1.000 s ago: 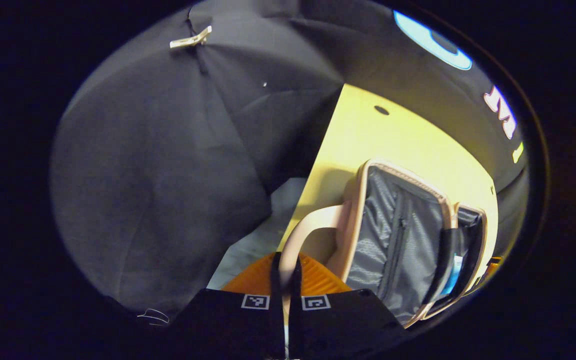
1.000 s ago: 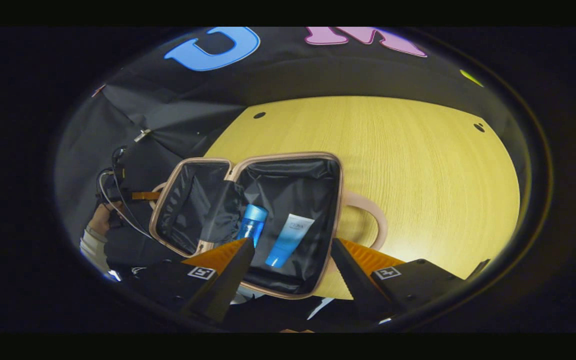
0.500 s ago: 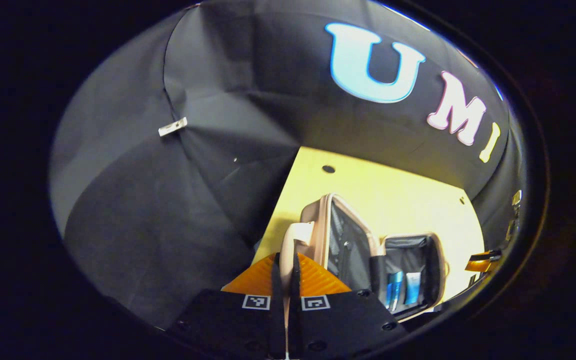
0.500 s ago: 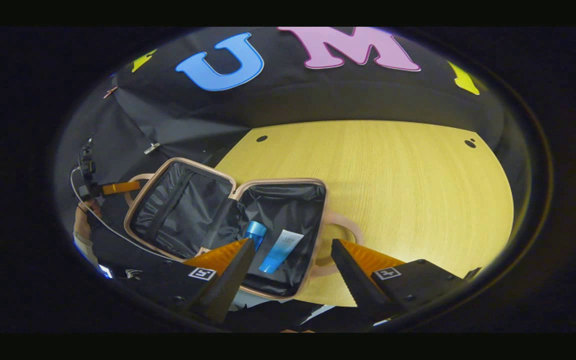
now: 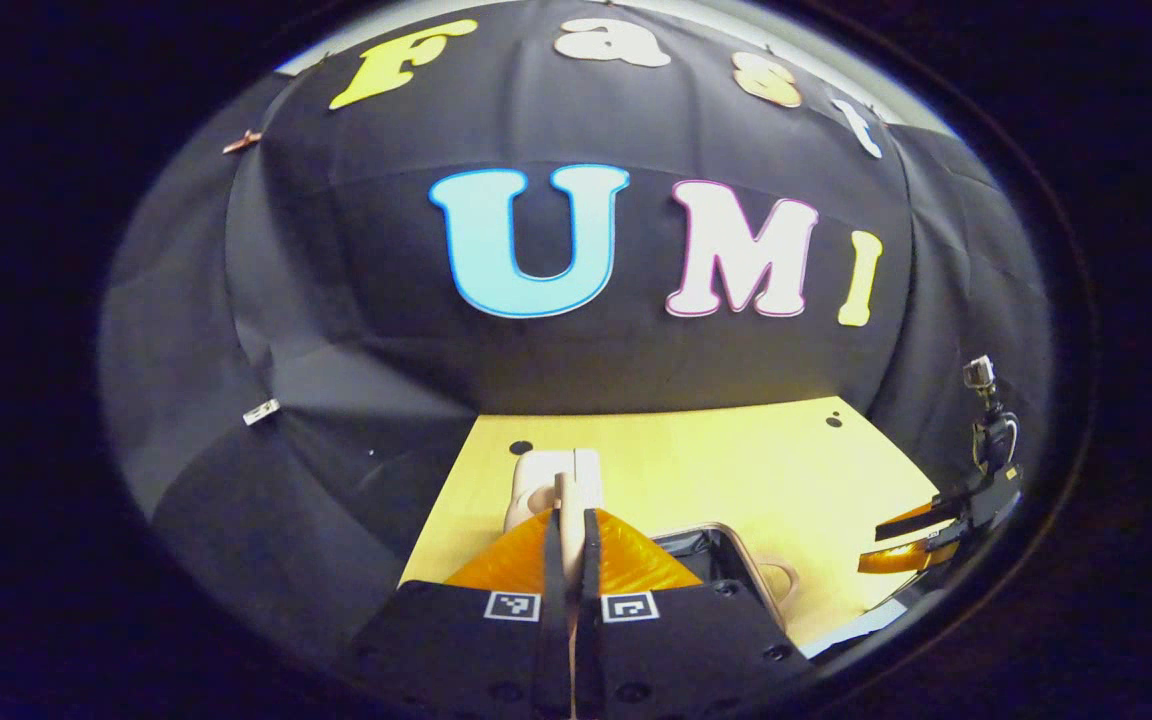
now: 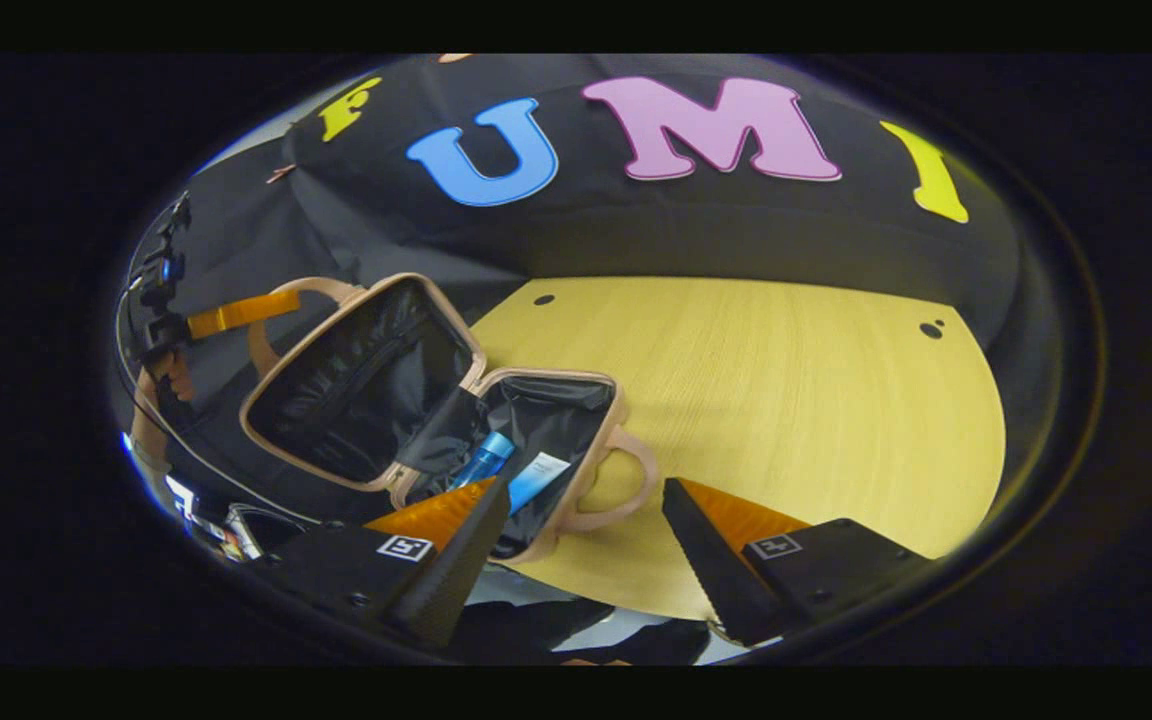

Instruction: First open the suitcase, pack the skin care products into it, and then close the suitcase.

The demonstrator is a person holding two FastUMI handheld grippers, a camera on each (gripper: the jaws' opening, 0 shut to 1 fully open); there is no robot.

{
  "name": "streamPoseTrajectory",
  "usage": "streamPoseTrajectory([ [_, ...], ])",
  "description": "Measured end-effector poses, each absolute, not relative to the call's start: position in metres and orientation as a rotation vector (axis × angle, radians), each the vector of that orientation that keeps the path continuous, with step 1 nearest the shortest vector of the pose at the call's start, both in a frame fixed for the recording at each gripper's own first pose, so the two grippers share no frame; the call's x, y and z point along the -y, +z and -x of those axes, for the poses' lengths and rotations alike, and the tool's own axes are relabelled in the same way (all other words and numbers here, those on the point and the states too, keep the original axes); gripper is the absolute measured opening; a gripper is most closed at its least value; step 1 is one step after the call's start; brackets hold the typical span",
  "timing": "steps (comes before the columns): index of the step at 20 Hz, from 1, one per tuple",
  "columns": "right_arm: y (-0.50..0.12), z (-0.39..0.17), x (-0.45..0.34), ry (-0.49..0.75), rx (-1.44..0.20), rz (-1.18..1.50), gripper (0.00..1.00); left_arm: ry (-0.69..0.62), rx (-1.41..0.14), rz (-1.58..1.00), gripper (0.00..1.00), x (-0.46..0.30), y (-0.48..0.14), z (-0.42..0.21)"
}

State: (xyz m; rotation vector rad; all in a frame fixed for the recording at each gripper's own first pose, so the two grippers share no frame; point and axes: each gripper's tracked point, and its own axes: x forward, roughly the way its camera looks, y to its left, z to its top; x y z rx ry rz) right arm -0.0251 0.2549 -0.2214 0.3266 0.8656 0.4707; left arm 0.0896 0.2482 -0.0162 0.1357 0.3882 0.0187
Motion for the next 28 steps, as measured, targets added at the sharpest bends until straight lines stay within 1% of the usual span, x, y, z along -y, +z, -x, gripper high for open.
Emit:
streamPoseTrajectory([
  [3,-0.202,0.027,-0.223,0.479,-0.808,-0.346,0.97,-0.061,-0.392,-0.109,0.07,-0.167,-0.039,-0.094],
  [7,-0.184,0.038,-0.174,0.479,-0.739,-0.351,0.98,-0.164,-0.456,-0.115,0.08,-0.097,-0.092,-0.112],
  [10,-0.180,0.043,-0.136,0.443,-0.715,-0.345,0.97,-0.206,-0.555,-0.093,0.08,-0.052,-0.147,-0.117],
  [15,-0.188,0.052,-0.089,0.368,-0.725,-0.348,0.98,-0.237,-0.778,-0.080,0.08,-0.017,-0.248,-0.113],
  [16,-0.189,0.053,-0.083,0.356,-0.725,-0.347,0.97,-0.236,-0.814,-0.065,0.08,-0.014,-0.259,-0.110],
  [17,-0.191,0.055,-0.077,0.345,-0.728,-0.346,0.97,-0.241,-0.840,-0.052,0.12,-0.008,-0.267,-0.113],
  [18,-0.193,0.056,-0.074,0.335,-0.730,-0.347,0.98,-0.241,-0.850,-0.054,0.08,-0.005,-0.271,-0.115],
  [21,-0.198,0.061,-0.070,0.317,-0.745,-0.366,0.97,-0.246,-0.893,-0.078,0.10,0.001,-0.287,-0.112],
  [22,-0.197,0.061,-0.071,0.312,-0.742,-0.382,0.97,-0.249,-0.886,-0.098,0.18,0.002,-0.289,-0.113],
  [23,-0.197,0.063,-0.071,0.308,-0.739,-0.392,0.97,-0.244,-0.874,-0.130,0.16,0.001,-0.292,-0.114],
  [24,-0.199,0.064,-0.071,0.303,-0.733,-0.392,0.97,-0.254,-0.865,-0.158,0.22,0.002,-0.292,-0.114],
  [25,-0.202,0.064,-0.070,0.299,-0.730,-0.384,0.97,-0.266,-0.856,-0.179,0.24,0.002,-0.289,-0.114],
  [26,-0.205,0.065,-0.071,0.300,-0.728,-0.376,0.97,-0.270,-0.856,-0.198,0.34,0.001,-0.286,-0.114],
  [27,-0.211,0.065,-0.072,0.295,-0.738,-0.367,0.97,-0.268,-0.849,-0.208,0.30,0.000,-0.282,-0.116],
  [28,-0.218,0.066,-0.073,0.291,-0.750,-0.365,0.98,-0.271,-0.835,-0.207,0.35,0.000,-0.274,-0.117],
])
